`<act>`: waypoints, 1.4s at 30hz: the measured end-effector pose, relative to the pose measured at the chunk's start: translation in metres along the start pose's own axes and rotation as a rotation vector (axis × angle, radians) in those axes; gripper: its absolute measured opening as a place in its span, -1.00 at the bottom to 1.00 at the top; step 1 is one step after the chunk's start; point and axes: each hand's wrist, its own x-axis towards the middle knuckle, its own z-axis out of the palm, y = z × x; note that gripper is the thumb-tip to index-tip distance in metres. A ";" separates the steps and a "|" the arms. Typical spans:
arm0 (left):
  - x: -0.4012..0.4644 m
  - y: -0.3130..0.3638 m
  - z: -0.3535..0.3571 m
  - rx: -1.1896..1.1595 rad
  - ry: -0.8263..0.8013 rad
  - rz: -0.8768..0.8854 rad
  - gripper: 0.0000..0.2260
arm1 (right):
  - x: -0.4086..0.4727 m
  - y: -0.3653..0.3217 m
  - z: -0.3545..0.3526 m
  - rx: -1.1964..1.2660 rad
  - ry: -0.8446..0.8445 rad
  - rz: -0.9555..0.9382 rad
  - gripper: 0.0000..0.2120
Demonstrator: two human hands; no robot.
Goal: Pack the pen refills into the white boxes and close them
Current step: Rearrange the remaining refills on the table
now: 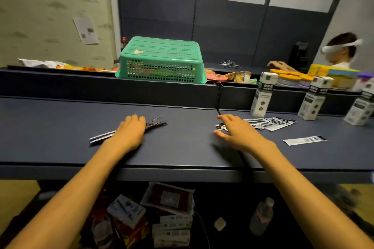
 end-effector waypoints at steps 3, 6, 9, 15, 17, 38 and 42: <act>-0.001 0.032 -0.008 -0.034 -0.011 0.005 -0.80 | -0.013 0.026 -0.008 0.006 0.010 0.008 -0.45; -0.002 0.078 -0.022 -0.105 -0.008 0.037 -0.83 | -0.032 0.062 -0.014 0.017 0.007 0.012 -0.42; -0.001 0.139 -0.033 -0.172 0.014 0.072 -0.83 | -0.058 0.109 -0.022 0.050 0.021 0.024 -0.42; 0.024 0.249 -0.029 -0.298 0.058 0.065 -0.84 | -0.114 0.211 -0.038 0.105 0.066 0.077 -0.41; 0.028 0.280 -0.024 -0.291 0.056 0.019 -0.78 | -0.129 0.242 -0.039 0.118 0.067 0.084 -0.43; 0.074 0.385 -0.021 -0.340 -0.093 0.010 -0.36 | -0.062 0.332 -0.038 0.217 0.113 0.051 -0.50; 0.080 0.367 -0.027 -0.261 -0.157 -0.102 0.02 | -0.042 0.337 -0.033 0.239 0.106 0.040 -0.50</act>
